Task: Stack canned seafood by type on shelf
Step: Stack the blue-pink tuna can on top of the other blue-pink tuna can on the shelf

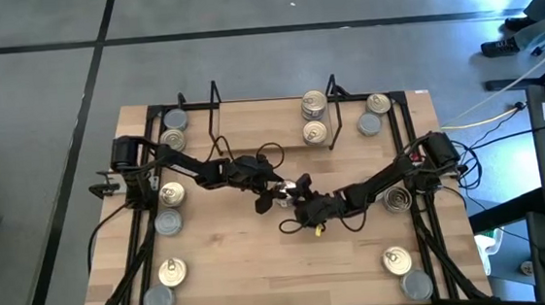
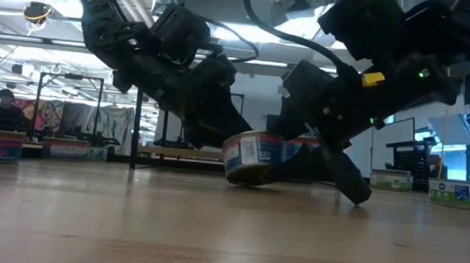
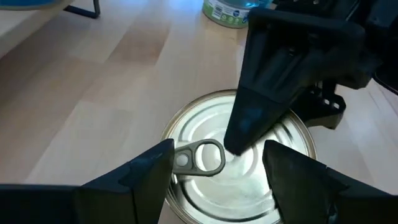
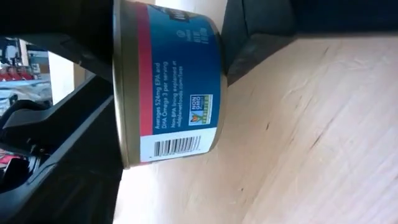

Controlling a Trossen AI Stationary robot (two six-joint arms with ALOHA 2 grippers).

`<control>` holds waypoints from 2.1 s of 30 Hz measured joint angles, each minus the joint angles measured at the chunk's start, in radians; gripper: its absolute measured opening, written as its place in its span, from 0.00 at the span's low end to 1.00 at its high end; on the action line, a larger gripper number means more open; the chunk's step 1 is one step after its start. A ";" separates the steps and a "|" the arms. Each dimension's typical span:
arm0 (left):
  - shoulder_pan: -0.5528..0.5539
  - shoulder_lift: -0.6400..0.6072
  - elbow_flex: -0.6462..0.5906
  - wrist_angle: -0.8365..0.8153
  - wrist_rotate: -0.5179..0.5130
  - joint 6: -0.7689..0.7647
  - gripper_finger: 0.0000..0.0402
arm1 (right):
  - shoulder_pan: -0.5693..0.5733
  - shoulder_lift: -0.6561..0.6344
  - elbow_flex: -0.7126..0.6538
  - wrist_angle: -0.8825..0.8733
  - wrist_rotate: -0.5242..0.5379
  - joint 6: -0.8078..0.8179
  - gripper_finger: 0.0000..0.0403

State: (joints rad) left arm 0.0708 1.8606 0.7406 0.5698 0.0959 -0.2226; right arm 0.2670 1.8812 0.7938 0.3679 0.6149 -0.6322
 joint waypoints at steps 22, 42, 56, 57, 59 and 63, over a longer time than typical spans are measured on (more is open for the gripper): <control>-0.069 -0.333 -0.065 -0.393 -0.213 0.065 0.62 | -0.027 -0.411 -0.004 -0.336 0.173 0.033 0.49; -0.158 -0.330 -0.186 -0.244 -0.369 -0.060 0.62 | -0.356 -0.399 0.172 -0.746 0.118 0.280 0.49; -0.156 -0.331 -0.185 -0.244 -0.371 -0.039 0.62 | -0.395 -0.330 0.175 -0.779 0.153 0.289 0.49; -0.156 -0.331 -0.185 -0.244 -0.371 -0.038 0.62 | -0.395 -0.330 0.175 -0.779 0.150 0.289 0.49; -0.156 -0.331 -0.185 -0.245 -0.370 -0.038 0.62 | -0.395 -0.324 0.175 -0.776 0.148 0.288 0.49; -0.156 -0.331 -0.185 -0.245 -0.370 -0.036 0.62 | -0.406 -0.322 0.175 -0.778 0.118 0.294 0.58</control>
State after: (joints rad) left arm -0.0856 1.5299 0.5556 0.3252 -0.2745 -0.2584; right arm -0.1394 1.5590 0.9691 -0.4103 0.7331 -0.3382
